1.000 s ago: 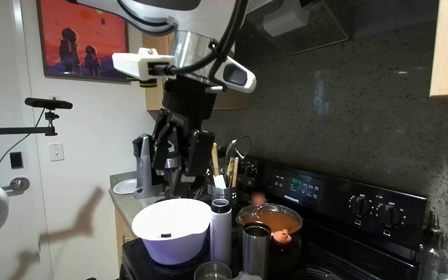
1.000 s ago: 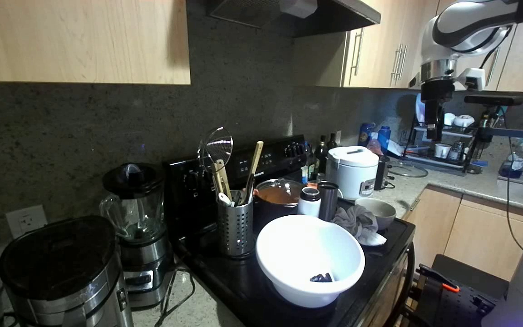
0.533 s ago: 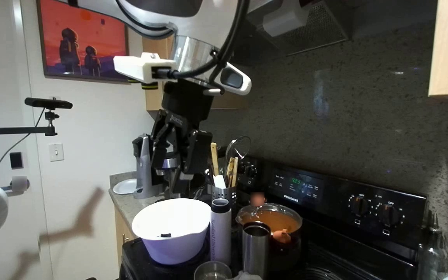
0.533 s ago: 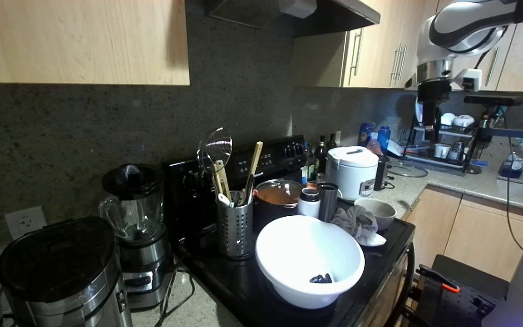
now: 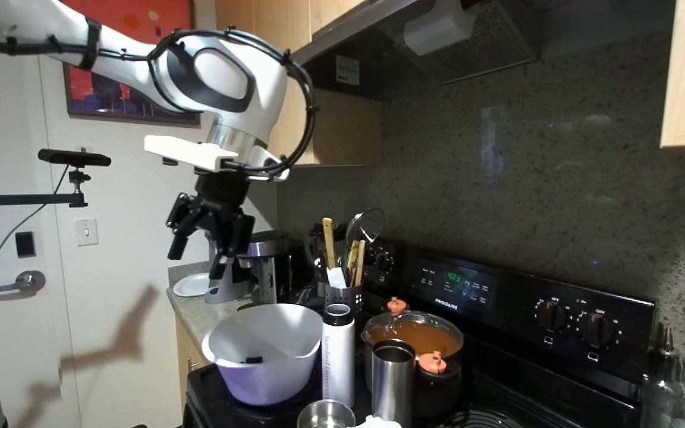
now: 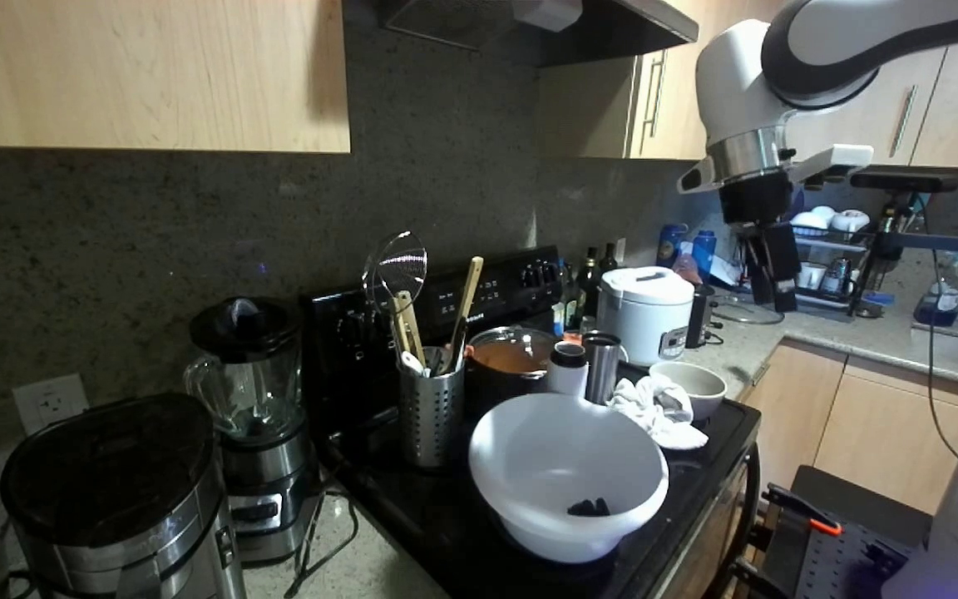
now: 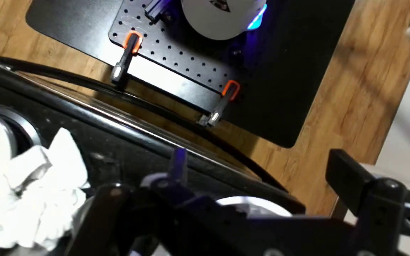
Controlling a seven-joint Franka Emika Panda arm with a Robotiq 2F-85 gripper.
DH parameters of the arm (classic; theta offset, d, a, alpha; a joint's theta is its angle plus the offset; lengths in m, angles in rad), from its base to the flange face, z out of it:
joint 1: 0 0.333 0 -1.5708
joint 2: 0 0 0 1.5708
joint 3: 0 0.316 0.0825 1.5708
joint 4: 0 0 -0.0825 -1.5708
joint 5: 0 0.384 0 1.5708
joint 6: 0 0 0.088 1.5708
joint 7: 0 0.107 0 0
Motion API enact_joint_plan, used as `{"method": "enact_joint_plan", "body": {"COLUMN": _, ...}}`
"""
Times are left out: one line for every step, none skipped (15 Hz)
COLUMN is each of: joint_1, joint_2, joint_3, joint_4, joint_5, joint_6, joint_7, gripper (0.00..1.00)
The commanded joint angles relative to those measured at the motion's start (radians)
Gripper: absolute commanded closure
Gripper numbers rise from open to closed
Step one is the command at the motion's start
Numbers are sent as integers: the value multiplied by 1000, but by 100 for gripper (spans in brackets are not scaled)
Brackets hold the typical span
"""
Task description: Pick up the white dish from the stove, pour some some of its contents in the bowl and put the back on the stove.
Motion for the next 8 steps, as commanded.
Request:
{"method": "enact_joint_plan", "body": {"joint_1": 114, "joint_2": -68, "joint_3": 109, "joint_4": -106, "joint_5": 41, "joint_6": 82, "joint_7": -16, "gripper": 0}}
{"method": "enact_joint_plan", "body": {"joint_1": 145, "joint_2": -69, "joint_3": 133, "joint_4": -127, "joint_5": 59, "joint_6": 111, "joint_7": -13, "gripper": 0}}
{"method": "enact_joint_plan", "body": {"joint_1": 178, "joint_2": -71, "joint_3": 158, "joint_4": -155, "joint_5": 87, "joint_6": 156, "joint_7": -8, "gripper": 0}}
{"method": "enact_joint_plan", "body": {"joint_1": 206, "joint_2": -73, "joint_3": 181, "joint_4": -183, "joint_5": 108, "joint_6": 205, "joint_7": -3, "gripper": 0}}
{"method": "enact_joint_plan", "body": {"joint_1": 233, "joint_2": -69, "joint_3": 202, "joint_4": -211, "joint_5": 127, "joint_6": 260, "joint_7": -1, "gripper": 0}}
{"method": "enact_joint_plan", "body": {"joint_1": 257, "joint_2": -65, "joint_3": 220, "joint_4": -242, "joint_5": 146, "joint_6": 324, "joint_7": -1, "gripper": 0}}
{"method": "enact_joint_plan", "body": {"joint_1": 278, "joint_2": -56, "joint_3": 235, "joint_4": -274, "joint_5": 163, "joint_6": 397, "joint_7": -1, "gripper": 0}}
{"method": "enact_joint_plan", "body": {"joint_1": 298, "joint_2": -39, "joint_3": 250, "joint_4": -305, "joint_5": 178, "joint_6": 476, "joint_7": 1, "gripper": 0}}
